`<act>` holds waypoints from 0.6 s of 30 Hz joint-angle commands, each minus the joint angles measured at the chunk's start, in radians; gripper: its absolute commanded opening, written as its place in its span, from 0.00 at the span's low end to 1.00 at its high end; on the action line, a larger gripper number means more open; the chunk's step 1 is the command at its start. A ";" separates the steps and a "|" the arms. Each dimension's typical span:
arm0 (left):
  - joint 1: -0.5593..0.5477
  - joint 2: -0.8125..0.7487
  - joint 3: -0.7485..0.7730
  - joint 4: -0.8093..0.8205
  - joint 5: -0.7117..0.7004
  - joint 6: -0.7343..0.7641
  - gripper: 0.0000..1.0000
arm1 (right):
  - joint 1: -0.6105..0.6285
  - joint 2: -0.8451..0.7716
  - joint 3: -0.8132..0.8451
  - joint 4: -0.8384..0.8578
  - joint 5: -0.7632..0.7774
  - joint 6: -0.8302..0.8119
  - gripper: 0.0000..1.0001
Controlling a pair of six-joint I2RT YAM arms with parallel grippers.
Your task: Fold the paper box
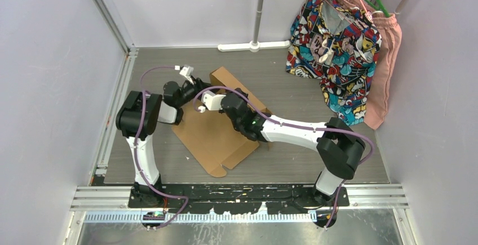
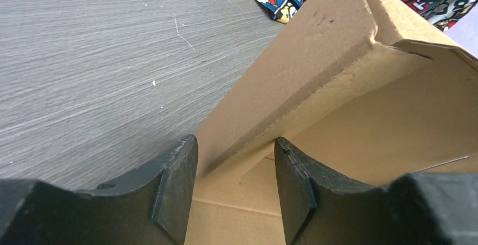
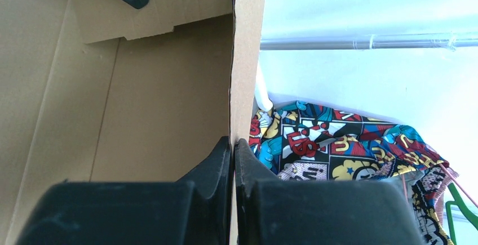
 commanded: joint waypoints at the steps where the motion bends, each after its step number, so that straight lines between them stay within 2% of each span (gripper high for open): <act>1: -0.012 -0.066 0.026 0.016 -0.122 0.063 0.52 | 0.021 0.042 0.008 -0.058 -0.159 0.056 0.07; 9: -0.061 -0.067 0.040 -0.049 -0.248 0.131 0.46 | 0.023 0.051 0.014 -0.054 -0.158 0.064 0.07; 18: -0.082 -0.057 0.047 -0.063 -0.328 0.149 0.33 | 0.024 0.050 0.010 -0.049 -0.158 0.072 0.07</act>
